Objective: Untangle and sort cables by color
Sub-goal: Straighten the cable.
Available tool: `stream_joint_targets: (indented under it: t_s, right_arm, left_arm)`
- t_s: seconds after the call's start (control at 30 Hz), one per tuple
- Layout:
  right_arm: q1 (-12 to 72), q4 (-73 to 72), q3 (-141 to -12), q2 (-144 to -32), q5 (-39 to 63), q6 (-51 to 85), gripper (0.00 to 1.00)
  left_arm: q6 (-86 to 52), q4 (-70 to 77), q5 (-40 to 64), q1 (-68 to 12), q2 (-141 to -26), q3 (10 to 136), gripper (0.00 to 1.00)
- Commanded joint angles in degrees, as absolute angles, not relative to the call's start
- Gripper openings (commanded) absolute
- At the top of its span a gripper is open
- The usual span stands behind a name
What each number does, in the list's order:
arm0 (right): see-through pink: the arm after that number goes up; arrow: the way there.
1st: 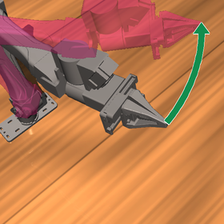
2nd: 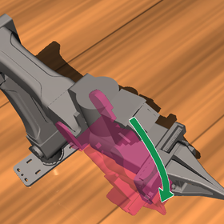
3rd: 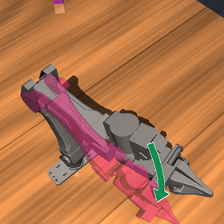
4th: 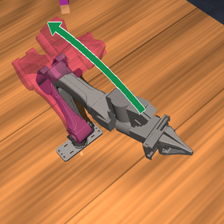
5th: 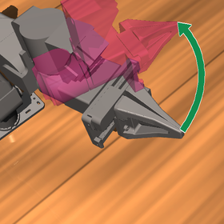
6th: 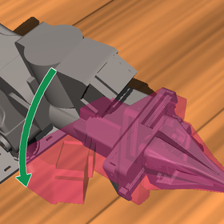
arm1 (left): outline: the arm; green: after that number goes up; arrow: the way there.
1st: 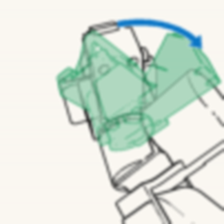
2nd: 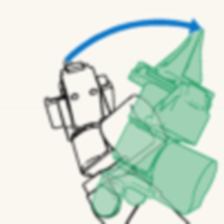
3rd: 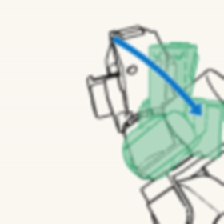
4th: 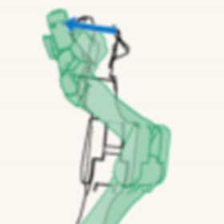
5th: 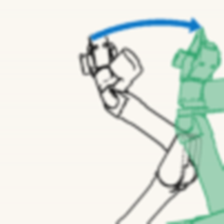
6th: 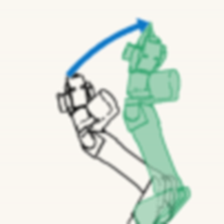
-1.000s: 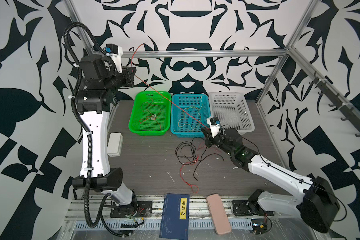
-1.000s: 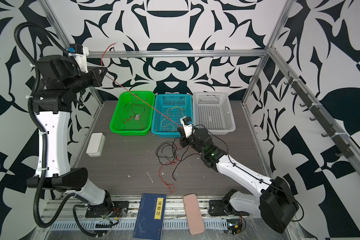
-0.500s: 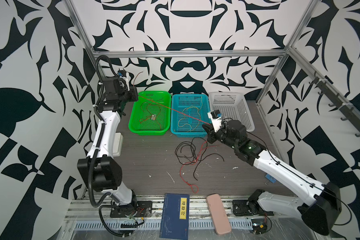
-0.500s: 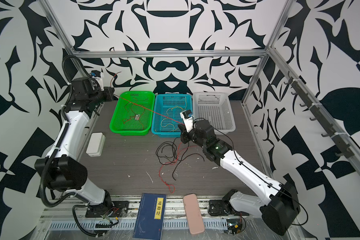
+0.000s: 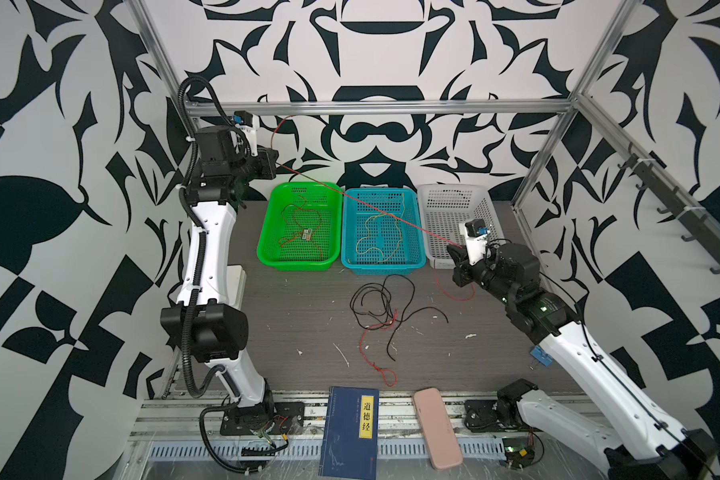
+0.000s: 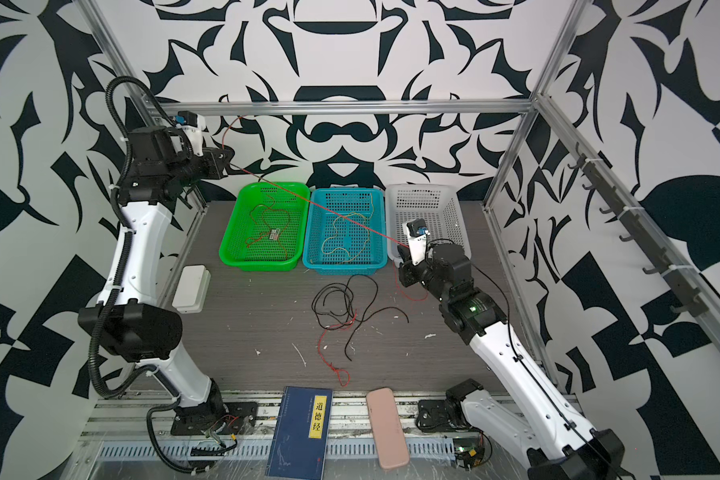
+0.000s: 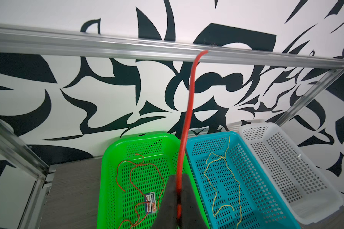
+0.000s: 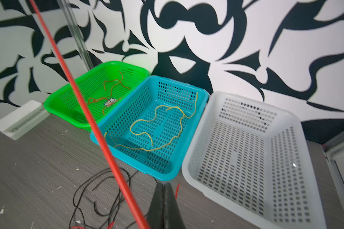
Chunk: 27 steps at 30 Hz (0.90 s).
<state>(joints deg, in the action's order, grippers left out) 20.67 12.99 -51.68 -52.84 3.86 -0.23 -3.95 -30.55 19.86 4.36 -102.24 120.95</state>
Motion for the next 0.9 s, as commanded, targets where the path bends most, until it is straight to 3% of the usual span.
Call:
stream_joint_targets:
  t_s: [0.0,0.2,0.33,0.6,0.87]
  right_arm:
    - [11.64,28.30,-50.04,-48.92,-15.39,3.19,0.03]
    - [5.96,28.58,-49.47,-49.73,-16.56,4.26,0.04]
    - [2.20,28.22,-49.81,-51.08,-15.37,4.39,0.04]
    - [-16.74,25.84,-49.86,-54.10,-4.26,7.47,0.03]
    - [-19.08,26.12,-49.00,-53.88,-10.51,7.65,0.05]
  left_arm:
    - [-2.81,-22.30,-6.66,18.12,-106.93,128.77,0.00]
    - [-10.78,-24.87,-1.86,26.59,-109.39,138.68,0.00]
    - [-16.73,-22.95,0.37,32.53,-107.24,137.66,0.00]
    - [-22.82,-21.80,5.45,40.08,-106.64,134.14,0.00]
    - [-25.72,-21.23,7.78,42.14,-108.93,135.88,0.00]
